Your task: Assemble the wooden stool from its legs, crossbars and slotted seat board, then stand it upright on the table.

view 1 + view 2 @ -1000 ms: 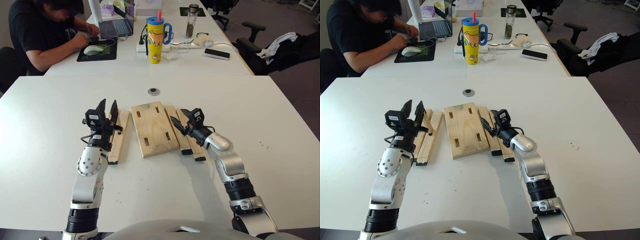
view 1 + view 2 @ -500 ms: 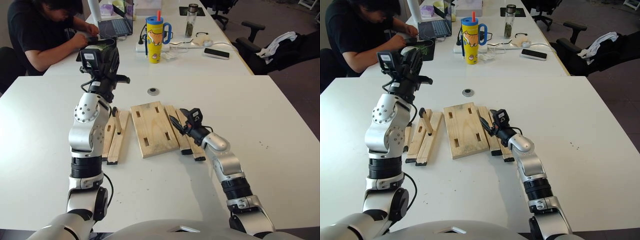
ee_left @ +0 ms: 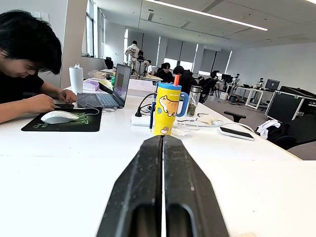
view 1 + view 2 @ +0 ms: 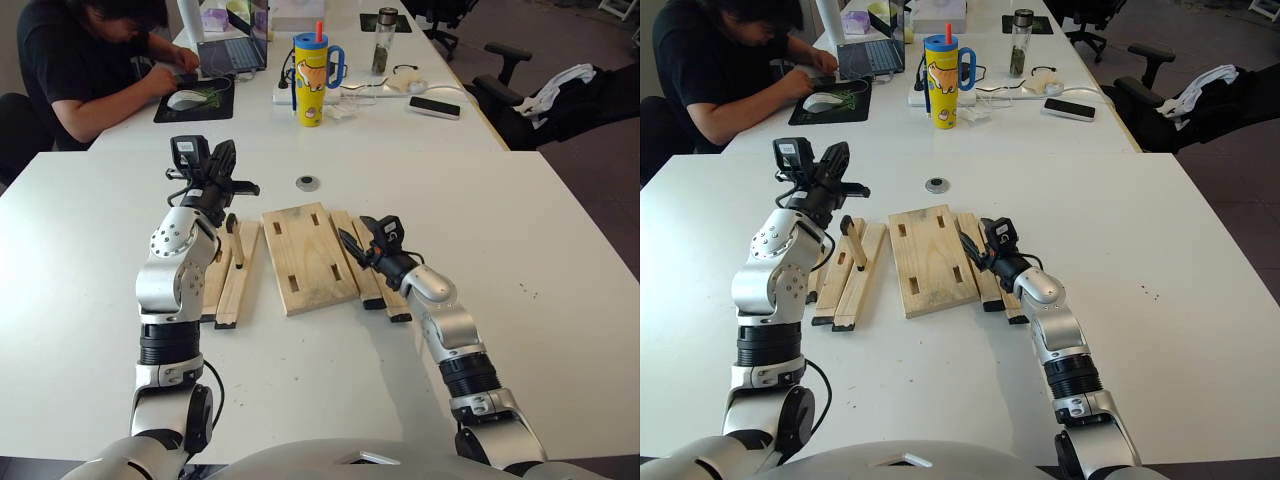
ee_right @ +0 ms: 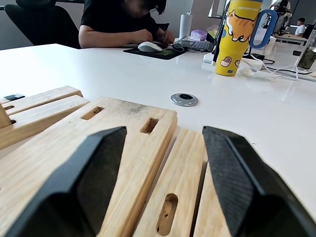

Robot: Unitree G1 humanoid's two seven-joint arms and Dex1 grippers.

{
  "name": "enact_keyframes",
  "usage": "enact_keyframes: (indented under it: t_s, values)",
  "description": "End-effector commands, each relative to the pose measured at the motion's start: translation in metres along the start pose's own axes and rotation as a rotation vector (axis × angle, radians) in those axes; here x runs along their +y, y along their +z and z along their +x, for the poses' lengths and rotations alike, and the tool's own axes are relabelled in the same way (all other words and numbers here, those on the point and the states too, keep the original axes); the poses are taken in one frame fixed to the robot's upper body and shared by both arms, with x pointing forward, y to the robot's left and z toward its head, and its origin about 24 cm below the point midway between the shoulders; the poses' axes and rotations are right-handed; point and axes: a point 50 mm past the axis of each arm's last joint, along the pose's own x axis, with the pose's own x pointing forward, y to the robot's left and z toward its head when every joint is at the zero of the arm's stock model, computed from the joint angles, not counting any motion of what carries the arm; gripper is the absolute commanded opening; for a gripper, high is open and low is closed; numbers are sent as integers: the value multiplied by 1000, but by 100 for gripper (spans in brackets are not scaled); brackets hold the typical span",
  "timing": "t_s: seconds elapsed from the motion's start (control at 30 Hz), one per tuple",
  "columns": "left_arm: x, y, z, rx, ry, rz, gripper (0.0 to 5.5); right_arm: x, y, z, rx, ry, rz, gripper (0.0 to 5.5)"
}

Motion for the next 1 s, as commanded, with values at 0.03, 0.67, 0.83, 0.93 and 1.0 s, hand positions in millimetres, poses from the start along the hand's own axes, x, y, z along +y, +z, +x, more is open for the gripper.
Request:
enact_keyframes:
  t_s: [0.03,0.67,0.83,0.93,1.0]
  values:
    - [-9,23,5,-91,-36,10,1,-2,-1,0,-1,-24,-8,287]
    - [-2,-52,-21,190,31,40,1,-2,-2,3,13,-12,1,287]
    - [-2,-41,-19,139,36,49,1,-1,-2,2,11,-13,4,287]
    - [-1,-26,-15,68,39,69,1,-1,-3,1,13,-11,5,287]
    - [0,-8,-11,-21,47,87,1,-2,-3,2,13,-9,5,287]
